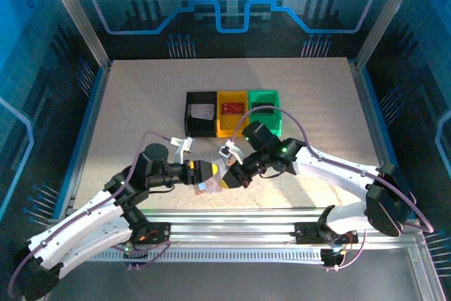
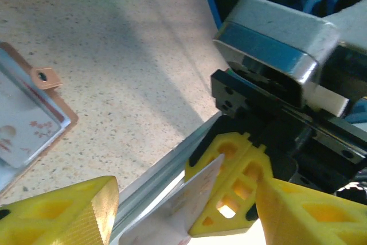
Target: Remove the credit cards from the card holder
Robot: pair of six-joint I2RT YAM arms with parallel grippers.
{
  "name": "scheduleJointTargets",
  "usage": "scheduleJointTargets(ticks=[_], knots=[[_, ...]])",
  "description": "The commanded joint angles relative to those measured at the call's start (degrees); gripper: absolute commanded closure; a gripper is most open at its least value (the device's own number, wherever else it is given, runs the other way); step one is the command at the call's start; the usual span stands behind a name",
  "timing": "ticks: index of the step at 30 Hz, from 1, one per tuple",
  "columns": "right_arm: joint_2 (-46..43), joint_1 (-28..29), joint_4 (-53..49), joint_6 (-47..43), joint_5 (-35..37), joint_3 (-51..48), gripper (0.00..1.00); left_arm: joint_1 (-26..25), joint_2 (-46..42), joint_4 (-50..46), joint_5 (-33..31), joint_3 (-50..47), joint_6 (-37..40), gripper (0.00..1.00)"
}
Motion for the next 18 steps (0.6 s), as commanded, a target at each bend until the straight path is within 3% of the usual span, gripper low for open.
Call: scheduleJointTargets(ticks=[1, 18], knots=[[-0.92, 0.85, 1.48, -0.81, -2.71, -0.92, 1.0, 0.44, 0.06, 2.84, 3.97, 0.43, 1.36, 0.37], [-1.03, 0.7, 3.01, 0.1, -5.13, -0.92, 1.0, 0.53, -0.29, 0.49, 5.45, 1.9, 3.22, 0.73]])
